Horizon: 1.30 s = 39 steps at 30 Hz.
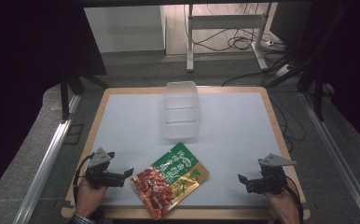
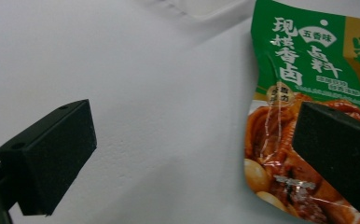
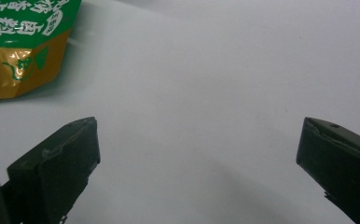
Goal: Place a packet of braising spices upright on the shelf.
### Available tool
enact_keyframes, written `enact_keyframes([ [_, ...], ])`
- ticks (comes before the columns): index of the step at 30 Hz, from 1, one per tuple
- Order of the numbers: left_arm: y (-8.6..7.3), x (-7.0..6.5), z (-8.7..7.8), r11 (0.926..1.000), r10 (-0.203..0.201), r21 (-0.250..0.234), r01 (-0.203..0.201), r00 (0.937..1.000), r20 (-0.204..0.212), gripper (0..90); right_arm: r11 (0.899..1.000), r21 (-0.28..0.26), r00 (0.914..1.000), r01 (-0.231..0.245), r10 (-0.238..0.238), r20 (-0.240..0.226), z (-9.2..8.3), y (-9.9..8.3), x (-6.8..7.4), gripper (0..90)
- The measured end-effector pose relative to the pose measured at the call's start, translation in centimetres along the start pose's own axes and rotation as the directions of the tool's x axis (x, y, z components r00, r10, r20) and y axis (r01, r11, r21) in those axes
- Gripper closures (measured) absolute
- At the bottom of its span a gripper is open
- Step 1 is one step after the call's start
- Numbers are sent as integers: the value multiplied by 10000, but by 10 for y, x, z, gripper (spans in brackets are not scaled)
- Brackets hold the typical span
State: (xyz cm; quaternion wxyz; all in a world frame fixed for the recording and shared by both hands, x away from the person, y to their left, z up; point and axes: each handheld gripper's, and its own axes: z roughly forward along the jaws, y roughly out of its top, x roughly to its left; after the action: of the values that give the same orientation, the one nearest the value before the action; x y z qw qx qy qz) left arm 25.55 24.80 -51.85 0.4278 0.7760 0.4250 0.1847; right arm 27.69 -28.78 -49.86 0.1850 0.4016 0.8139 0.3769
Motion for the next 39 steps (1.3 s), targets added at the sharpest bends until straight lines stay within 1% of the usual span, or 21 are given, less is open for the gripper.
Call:
enact_keyframes([
  [1,-1,2,1,10000,-48,70,47,9999,124,0,9999,62,9998,159,-160,72,1,0,2,0],
  [3,-1,1,1,10000,-55,57,54,9998,170,2,9995,37,9994,303,-303,169,1,1,5,0],
  [6,-1,1,2,10000,20,-5,-20,9998,181,4,9994,14,9992,360,-360,168,1,1,5,0],
  [9,-1,0,3,9996,238,117,-239,9996,135,5,9994,-108,9993,318,-316,174,0,1,5,0],
  [11,-1,-1,3,9993,363,103,-364,9993,92,3,9994,-163,9994,306,-303,193,0,1,4,0],
  [14,0,-3,4,9989,431,157,-432,9990,98,0,9995,-268,9998,170,-167,111,-1,1,2,0],
  [15,0,-4,4,9983,521,259,-523,9986,94,0,9995,-286,9999,156,-154,71,-1,1,2,0],
  [26,1,-6,5,9976,630,306,-628,9980,-42,0,9990,-344,9996,282,-282,-1,0,2,3,0],
  [29,1,-8,7,9956,796,516,-783,9966,-227,0,9989,-314,9994,355,-356,-29,1,3,5,0],
  [32,1,-9,8,9945,875,599,-859,9959,-241,0,9989,-317,9993,352,-356,-98,3,4,6,0],
  [39,1,-9,9,9943,888,609,-872,9958,-233,0,9986,-458,9995,271,-279,-178,3,6,7,0],
])
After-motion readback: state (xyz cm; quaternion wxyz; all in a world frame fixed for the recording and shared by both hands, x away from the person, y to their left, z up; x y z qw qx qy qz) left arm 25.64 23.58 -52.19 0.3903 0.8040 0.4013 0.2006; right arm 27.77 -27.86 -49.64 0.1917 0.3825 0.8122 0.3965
